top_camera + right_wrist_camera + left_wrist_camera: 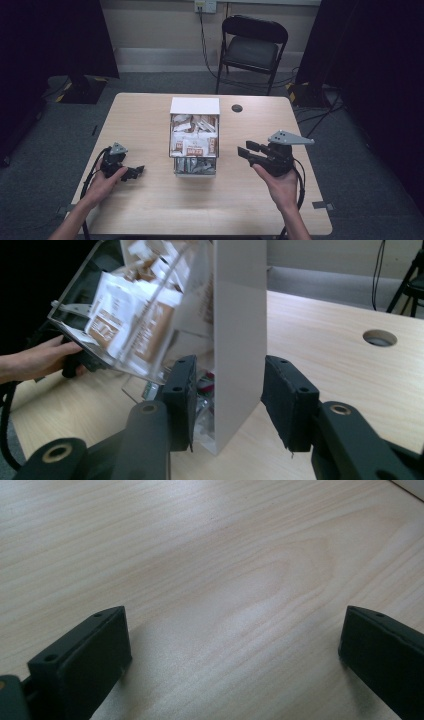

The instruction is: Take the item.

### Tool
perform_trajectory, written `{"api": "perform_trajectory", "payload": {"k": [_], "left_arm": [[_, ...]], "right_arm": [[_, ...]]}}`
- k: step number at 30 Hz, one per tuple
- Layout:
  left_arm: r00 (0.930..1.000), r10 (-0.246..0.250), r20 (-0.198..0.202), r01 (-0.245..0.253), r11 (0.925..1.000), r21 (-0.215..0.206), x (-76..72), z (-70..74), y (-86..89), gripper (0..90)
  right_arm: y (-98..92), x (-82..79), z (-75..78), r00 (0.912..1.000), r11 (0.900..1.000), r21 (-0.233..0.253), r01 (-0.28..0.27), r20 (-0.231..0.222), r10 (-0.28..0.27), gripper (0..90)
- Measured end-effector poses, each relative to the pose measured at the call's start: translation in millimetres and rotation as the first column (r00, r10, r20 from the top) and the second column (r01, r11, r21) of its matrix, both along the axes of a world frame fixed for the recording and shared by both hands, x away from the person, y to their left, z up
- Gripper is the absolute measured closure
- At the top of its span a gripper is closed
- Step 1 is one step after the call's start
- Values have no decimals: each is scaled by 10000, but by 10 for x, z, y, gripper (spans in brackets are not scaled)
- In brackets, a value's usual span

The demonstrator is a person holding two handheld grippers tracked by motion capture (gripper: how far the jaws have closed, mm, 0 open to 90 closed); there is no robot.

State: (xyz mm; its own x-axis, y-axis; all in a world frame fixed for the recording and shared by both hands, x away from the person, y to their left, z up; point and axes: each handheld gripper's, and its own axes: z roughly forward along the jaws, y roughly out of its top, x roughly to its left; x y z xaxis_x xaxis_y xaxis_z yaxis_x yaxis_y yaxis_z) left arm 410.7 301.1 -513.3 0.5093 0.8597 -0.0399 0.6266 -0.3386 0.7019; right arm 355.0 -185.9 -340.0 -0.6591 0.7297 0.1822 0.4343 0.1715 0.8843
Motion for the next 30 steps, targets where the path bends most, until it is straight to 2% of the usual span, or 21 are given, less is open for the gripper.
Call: {"api": "perform_trajectory", "payload": {"k": [6,18,30], "left_arm": [[10000,4,2,-4,10000,-3,0,0,0,0],[10000,1,1,-1,10000,-2,0,0,0,0],[10000,3,3,-3,10000,-4,0,0,0,0]], "right_arm": [[60,24,149,9993,9996,139,-255,270,251,576],[210,42,277,9961,9969,268,-738,505,724,595],[499,90,403,9853,9874,294,-1553,763,1527,613]]}}
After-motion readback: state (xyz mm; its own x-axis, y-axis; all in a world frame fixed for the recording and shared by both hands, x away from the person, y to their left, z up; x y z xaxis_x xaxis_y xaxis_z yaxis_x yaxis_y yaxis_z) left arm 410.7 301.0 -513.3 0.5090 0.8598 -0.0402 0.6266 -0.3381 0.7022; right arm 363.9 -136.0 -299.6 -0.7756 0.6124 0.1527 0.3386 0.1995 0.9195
